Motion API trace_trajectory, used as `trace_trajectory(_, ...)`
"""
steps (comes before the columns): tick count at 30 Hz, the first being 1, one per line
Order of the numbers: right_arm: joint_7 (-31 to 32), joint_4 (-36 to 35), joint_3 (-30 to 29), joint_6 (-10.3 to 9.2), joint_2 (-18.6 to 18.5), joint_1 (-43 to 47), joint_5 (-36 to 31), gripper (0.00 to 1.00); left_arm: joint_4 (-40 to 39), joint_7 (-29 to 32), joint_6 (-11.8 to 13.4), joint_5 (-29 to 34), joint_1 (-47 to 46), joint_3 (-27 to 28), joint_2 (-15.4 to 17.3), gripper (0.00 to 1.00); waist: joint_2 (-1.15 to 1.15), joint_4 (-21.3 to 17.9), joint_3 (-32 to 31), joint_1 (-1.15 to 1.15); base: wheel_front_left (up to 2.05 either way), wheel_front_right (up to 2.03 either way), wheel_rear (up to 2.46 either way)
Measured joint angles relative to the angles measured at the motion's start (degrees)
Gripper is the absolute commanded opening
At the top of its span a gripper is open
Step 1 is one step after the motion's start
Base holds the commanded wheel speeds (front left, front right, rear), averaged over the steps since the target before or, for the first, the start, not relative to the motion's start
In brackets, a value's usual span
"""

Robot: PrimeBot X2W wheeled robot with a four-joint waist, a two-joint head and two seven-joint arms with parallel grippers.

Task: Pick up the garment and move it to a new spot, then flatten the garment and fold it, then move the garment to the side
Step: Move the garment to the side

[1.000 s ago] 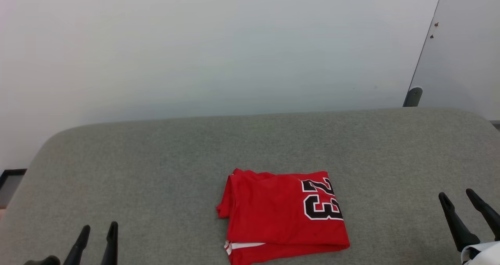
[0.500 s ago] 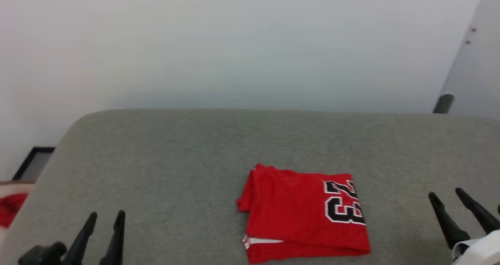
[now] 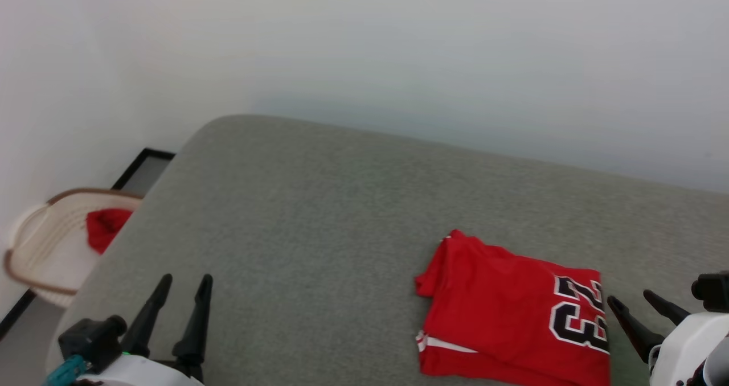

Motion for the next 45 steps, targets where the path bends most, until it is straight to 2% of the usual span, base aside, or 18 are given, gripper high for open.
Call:
trace_trajectory(4,5.8,2.3,1.8,0.00,-1.5,-2.2,1.5,1.00,0.7,-0.1,0.0,-0.4,-0.5,-1.2,-0.4,1.00,0.00,2.6,1.1,0.00,0.00,0.00,0.00)
trace_trajectory(10,14.9,4.9,2.4,0.00,-3.0,-5.8,2.6,1.00,1.7,-0.6,0.0,-1.1,-2.9,-2.9,-1.4,1.00,0.00,4.6,4.3,0.00,0.00,0.00,0.00)
trace_trajectory(17,25.0,7.4,1.4,0.00,-1.3,-7.3,4.2,1.00,3.3,-1.1,0.0,-2.0,-5.0,-4.4,-2.3,1.00,0.00,5.9,8.0,0.00,0.00,0.00,0.00)
trace_trajectory(25,30.6,10.3,-0.9,0.03,0.9,-10.2,3.8,1.00,4.6,-1.3,0.0,-3.1,-6.4,-5.2,-2.6,1.00,0.00,6.6,10.7,0.00,0.00,0.00,0.00)
trace_trajectory(26,31.5,10.2,-0.7,0.01,1.0,-10.6,3.7,0.04,4.6,-1.3,0.0,-3.1,-6.5,-5.2,-2.6,1.00,0.00,6.6,10.9,0.00,0.00,0.00,0.00)
trace_trajectory(27,32.1,10.0,-0.4,0.01,0.9,-10.8,3.5,0.00,4.7,-1.3,0.0,-3.3,-6.6,-5.2,-2.5,1.00,0.00,6.6,11.0,0.00,0.00,0.00,0.00)
trace_trajectory(38,32.7,6.9,2.3,-0.04,0.4,-12.2,4.0,0.00,4.5,-1.4,0.0,-3.3,-6.6,-4.0,-2.3,1.00,0.00,4.7,9.9,0.00,0.00,0.00,0.00)
trace_trajectory(45,33.5,2.0,3.8,-0.03,-2.8,-14.2,4.1,0.00,3.4,-1.4,0.0,-2.7,-7.2,-4.8,-2.1,1.00,0.00,1.3,9.1,0.00,0.00,0.00,0.00)
